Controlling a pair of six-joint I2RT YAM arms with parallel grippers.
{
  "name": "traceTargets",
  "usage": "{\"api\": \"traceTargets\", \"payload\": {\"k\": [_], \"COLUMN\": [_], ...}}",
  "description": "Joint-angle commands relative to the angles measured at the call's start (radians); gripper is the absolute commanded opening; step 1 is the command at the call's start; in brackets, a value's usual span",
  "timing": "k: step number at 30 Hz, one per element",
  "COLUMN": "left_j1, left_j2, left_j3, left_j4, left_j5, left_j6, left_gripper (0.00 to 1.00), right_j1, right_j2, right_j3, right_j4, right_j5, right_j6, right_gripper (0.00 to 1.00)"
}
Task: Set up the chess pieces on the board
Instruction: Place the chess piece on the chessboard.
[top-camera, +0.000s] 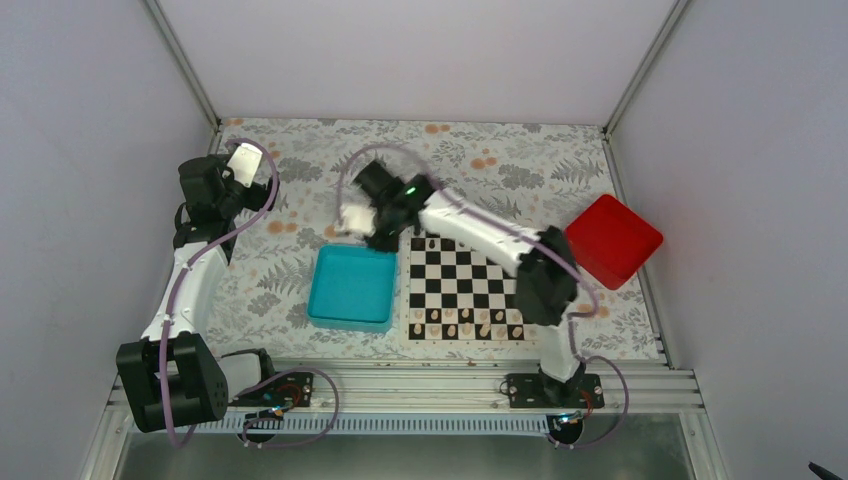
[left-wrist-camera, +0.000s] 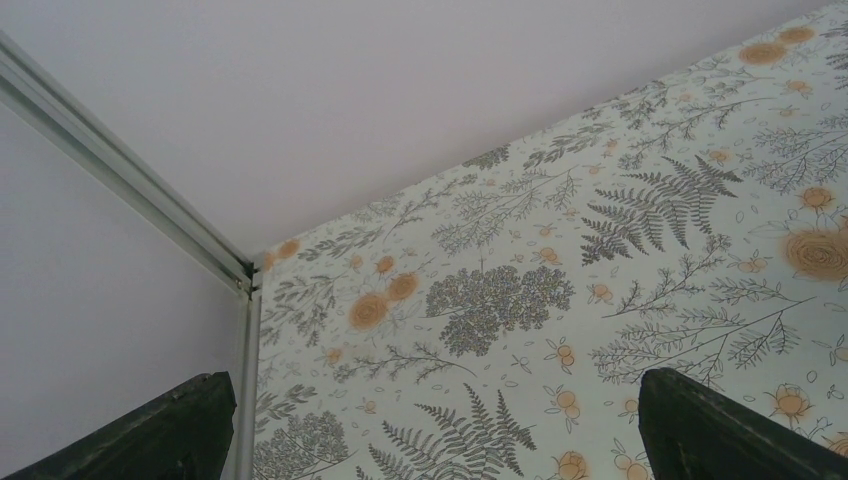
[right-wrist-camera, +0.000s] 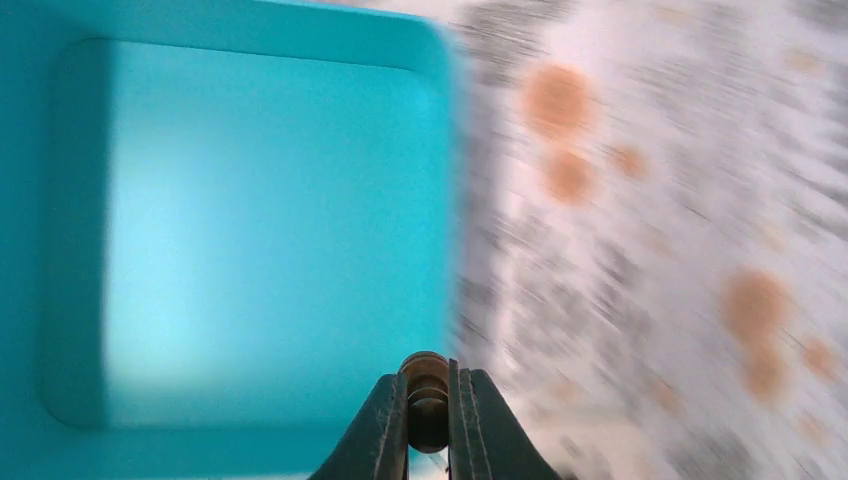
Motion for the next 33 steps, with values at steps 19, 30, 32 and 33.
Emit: {"api": "traceTargets", "payload": {"k": [19,30,32,33], "left_j1": [0.008,0.008,0.008,0.007], "left_j2": [0.011,0.016,0.018,0.019], "left_j3": [0.021,0.023,0.023,0.023], "left_j4": [0.001,-0.002,-0.001,-0.001], "left_j5": [0.008,-0.002,-0.002,-0.002], "left_j6": [-0.008,-0.010,-0.010,-0.010], "left_gripper": [1.00,1.00,1.00,1.00], "right_j1": [-0.834,-0.950,-0.960,-0.963], "right_j2": [-0.551,-0.451,-0.430,-0.419], "right_j3": [-0.706,-0.763,-0.763,-0.764], "right_j4": [0.190,0.294,0.302,0.305], "right_j5": [-0.074,-0.122,-0.136,-0.138], "right_j6": [-0.022,-0.051,-0.054,-0.057], "right_gripper": [0.07,0.07,0.07,0.07]}}
